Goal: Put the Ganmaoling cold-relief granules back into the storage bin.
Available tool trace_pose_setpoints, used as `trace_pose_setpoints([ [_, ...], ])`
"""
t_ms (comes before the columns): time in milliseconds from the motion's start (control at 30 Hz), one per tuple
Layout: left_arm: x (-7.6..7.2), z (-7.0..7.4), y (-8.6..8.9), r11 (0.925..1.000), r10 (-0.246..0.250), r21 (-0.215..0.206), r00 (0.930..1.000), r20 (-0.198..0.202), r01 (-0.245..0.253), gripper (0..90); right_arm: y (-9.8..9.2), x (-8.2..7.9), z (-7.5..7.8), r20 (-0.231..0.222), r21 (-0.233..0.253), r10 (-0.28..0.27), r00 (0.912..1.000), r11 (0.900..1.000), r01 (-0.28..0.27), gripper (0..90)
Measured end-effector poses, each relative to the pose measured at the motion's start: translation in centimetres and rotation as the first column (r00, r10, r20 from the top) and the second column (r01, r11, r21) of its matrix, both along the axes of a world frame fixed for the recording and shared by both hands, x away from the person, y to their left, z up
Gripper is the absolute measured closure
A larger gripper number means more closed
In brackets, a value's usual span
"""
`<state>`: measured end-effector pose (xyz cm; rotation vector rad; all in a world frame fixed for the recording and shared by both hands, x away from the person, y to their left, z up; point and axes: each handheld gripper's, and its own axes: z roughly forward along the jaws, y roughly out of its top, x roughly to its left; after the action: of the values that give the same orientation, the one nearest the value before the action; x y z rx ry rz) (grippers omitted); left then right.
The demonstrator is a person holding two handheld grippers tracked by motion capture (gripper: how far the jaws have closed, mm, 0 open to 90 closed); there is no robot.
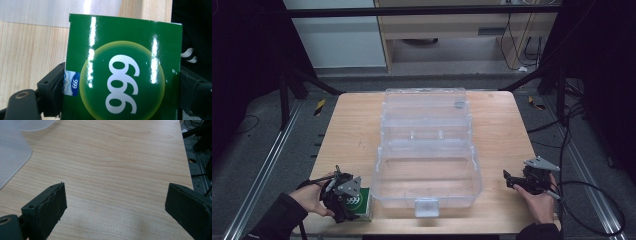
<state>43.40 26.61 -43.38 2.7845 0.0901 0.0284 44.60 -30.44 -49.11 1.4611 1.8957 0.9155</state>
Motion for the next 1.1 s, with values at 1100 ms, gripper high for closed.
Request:
trace_pose_setpoints([
  [1100,0.7,8.4,1.8,0.9953,0.07,-0.072,0.995,0.072,-0.065,14.3,-0.1,0.0,0.0,0.002,0.005,0.001,1.0,1.0,-0.001,4.3],
])
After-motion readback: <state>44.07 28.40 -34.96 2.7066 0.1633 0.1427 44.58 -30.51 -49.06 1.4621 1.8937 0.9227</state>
